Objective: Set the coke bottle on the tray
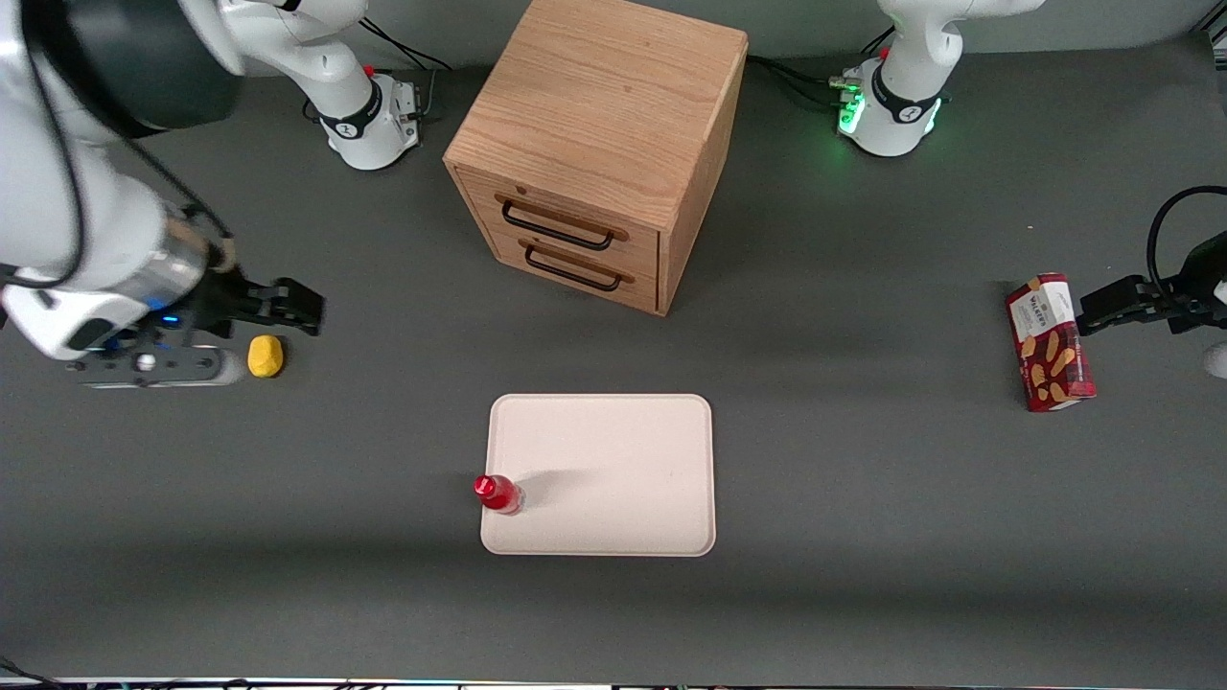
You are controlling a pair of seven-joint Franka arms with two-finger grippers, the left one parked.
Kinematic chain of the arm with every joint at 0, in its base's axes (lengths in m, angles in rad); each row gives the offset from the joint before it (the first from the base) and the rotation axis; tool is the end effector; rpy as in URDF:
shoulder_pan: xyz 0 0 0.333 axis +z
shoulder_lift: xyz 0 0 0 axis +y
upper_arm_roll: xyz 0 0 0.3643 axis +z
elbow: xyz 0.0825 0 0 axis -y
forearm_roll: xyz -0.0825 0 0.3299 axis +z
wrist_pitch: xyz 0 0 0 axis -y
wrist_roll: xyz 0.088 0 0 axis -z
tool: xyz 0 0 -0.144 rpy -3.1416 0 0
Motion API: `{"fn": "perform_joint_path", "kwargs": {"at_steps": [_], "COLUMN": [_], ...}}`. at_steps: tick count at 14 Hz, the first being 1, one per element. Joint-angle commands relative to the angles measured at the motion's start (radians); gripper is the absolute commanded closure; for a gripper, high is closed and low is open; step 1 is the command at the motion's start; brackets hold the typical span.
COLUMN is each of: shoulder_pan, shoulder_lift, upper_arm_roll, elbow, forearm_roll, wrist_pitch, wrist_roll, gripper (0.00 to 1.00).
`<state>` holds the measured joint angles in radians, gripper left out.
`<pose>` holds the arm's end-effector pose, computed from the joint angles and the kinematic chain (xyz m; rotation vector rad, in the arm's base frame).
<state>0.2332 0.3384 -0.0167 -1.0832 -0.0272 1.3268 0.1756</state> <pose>0.5735 0.1239 0.6283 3.0881 0.0560 -0.1339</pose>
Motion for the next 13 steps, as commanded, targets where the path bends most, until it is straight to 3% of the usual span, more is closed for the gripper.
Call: {"fn": "perform_joint_path", "kwargs": {"at_steps": [1, 4, 10, 13], "shoulder_pan": [-0.099, -0.193, -0.199, -0.195], "shoulder_lift": [-0.137, -0.183, -0.211, -0.312], "upper_arm_roll": [0.011, 0.011, -0.069, -0.085], "elbow": [-0.174, -0.248, -0.314, -0.478], "forearm_roll": [0.003, 0.016, 0.021, 0.023], "wrist_pitch": [0.015, 0.025, 0.042, 0.145], "wrist_roll": [-0.154, -0.257, -0.314, -0.312], "gripper": [0.00, 0.00, 0.00, 0.00]}}
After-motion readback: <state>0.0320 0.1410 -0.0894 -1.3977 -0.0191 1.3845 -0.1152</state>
